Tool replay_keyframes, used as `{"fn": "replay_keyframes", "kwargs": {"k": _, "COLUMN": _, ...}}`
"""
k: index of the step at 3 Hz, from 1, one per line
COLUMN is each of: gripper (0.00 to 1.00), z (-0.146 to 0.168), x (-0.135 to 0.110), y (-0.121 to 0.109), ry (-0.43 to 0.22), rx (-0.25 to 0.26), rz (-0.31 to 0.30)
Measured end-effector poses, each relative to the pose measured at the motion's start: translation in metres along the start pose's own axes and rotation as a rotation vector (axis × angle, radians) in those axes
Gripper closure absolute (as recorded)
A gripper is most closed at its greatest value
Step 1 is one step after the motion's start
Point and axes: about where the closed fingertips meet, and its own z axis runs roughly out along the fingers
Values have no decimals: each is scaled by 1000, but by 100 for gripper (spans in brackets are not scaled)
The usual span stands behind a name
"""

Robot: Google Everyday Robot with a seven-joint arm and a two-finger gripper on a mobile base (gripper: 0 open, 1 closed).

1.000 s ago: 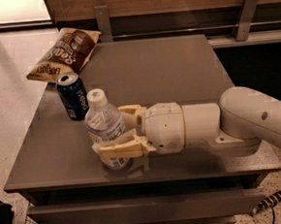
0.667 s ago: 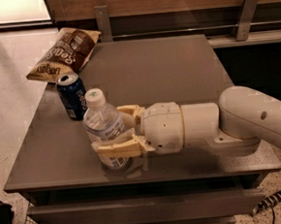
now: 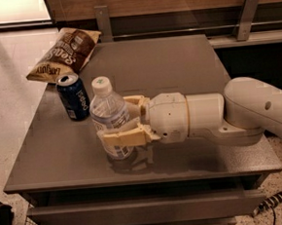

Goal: Move blue plastic bottle near brown chip bag

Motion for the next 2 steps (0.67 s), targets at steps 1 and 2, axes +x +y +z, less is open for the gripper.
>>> {"fn": "replay_keyframes", "kwargs": {"k": 1, "gripper": 100, "z": -27, "x": -13, "y": -63, "ry": -11, "rx": 29, "rz": 23}}
{"fn": "replay_keyframes", "kwargs": {"k": 2, "gripper": 100, "z": -47, "x": -28, "y": -116, "ry": -14, "rx": 69, "rz": 18}}
